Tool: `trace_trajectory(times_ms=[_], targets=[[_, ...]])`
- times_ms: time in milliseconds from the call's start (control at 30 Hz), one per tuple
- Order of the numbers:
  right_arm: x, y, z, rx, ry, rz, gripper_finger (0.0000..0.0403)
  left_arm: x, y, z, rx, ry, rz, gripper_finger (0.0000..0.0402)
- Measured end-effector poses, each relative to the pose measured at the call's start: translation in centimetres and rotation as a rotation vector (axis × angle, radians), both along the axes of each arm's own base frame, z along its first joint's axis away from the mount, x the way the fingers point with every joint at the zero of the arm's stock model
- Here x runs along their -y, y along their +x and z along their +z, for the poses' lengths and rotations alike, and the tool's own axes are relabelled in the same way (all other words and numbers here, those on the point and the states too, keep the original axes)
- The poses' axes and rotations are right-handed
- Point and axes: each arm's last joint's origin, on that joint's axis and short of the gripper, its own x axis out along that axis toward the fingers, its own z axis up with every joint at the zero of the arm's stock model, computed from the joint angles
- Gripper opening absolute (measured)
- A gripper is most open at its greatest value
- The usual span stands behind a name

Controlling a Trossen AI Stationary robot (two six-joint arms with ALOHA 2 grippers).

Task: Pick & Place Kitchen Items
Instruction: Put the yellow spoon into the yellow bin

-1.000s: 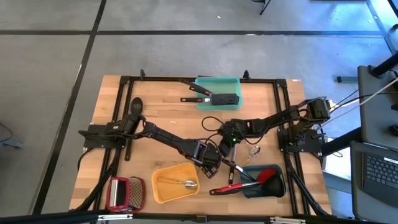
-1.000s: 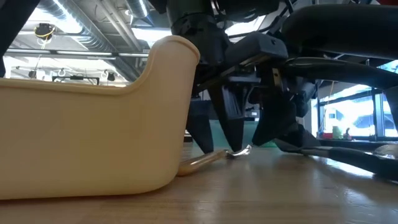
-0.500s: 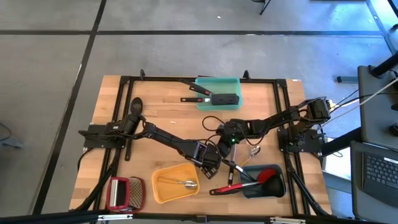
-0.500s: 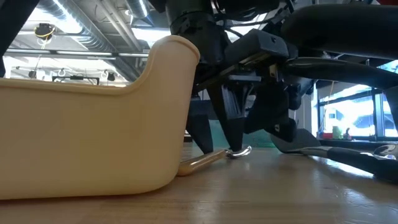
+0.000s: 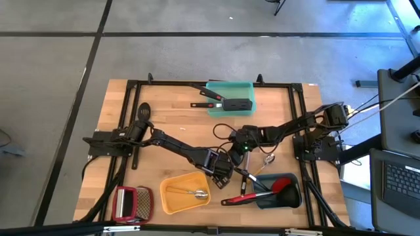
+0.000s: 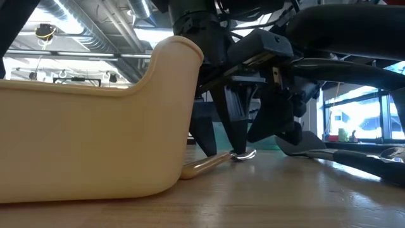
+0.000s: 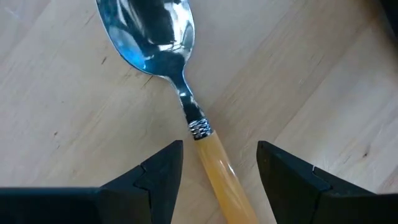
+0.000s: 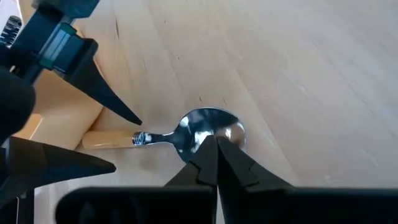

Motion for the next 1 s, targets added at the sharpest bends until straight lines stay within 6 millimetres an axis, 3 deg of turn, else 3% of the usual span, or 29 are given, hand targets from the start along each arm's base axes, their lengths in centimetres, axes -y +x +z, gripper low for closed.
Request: trace_trajectory(times_ms=[500,1000], targets=[[-1.6,2.4,-0.9,-0.066,-0.034,0.102,0.0,0.7,-0.9,-0.4,-0.082,-0.025,-0.029,0.02],[-1.3,1.9,-1.3,-0.154,-0.087,0.07,0.0,0.7,-0.8,-0.3,-0.061,0.018,-0.026,0.02]])
